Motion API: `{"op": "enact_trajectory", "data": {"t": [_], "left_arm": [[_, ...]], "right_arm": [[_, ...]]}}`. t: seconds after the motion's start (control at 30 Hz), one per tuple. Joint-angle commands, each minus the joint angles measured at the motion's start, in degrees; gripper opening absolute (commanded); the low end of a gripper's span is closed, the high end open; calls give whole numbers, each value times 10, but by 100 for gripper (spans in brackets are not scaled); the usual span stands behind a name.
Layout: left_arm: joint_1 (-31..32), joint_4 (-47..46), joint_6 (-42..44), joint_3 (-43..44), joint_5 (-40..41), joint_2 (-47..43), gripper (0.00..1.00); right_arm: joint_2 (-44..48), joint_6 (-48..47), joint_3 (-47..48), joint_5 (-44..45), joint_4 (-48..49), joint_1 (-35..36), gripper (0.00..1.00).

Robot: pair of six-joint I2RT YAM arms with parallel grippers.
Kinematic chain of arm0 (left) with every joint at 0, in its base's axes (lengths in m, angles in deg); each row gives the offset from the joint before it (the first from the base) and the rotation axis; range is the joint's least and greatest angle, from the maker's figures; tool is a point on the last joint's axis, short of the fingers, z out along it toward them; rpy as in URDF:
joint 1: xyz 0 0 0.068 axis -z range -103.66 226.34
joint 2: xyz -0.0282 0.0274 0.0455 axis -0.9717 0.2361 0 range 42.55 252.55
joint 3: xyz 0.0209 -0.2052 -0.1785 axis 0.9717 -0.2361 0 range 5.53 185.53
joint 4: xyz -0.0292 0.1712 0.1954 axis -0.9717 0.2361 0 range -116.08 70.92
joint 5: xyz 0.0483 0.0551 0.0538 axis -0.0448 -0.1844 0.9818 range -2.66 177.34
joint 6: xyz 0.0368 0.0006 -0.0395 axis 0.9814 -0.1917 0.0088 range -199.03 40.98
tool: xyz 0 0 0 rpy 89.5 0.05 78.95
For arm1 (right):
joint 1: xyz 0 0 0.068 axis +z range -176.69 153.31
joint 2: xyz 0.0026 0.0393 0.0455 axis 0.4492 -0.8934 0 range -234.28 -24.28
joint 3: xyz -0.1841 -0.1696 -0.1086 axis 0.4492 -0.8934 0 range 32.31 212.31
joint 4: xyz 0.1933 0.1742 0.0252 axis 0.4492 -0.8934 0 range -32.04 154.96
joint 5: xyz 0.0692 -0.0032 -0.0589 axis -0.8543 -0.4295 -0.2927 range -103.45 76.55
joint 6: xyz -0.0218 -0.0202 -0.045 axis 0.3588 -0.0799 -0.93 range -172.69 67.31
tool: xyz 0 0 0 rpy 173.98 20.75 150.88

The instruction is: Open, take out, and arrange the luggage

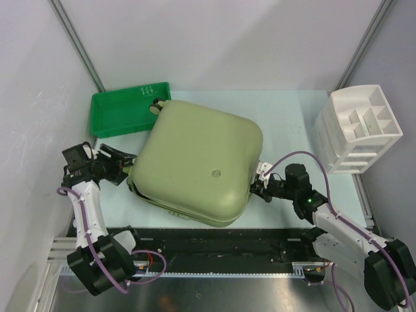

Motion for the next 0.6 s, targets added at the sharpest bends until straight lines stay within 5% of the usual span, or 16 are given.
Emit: {"op": "enact_trajectory", "data": {"t": [0.0, 0.13, 0.27, 0.57], "left_arm": [[5, -45, -21, -6, -36, -6, 47], [5, -48, -9, 7, -34, 3, 34], [5, -50, 6, 38, -59, 50, 78], [5, -100, -45, 14, -52, -13, 86]], "right_arm": [[0, -2, 13, -34, 72, 9, 0], [-1, 3, 13, -35, 74, 22, 0], [-9, 7, 10, -24, 87, 39, 0], [-14, 8, 10, -16, 100, 42, 0]]}}
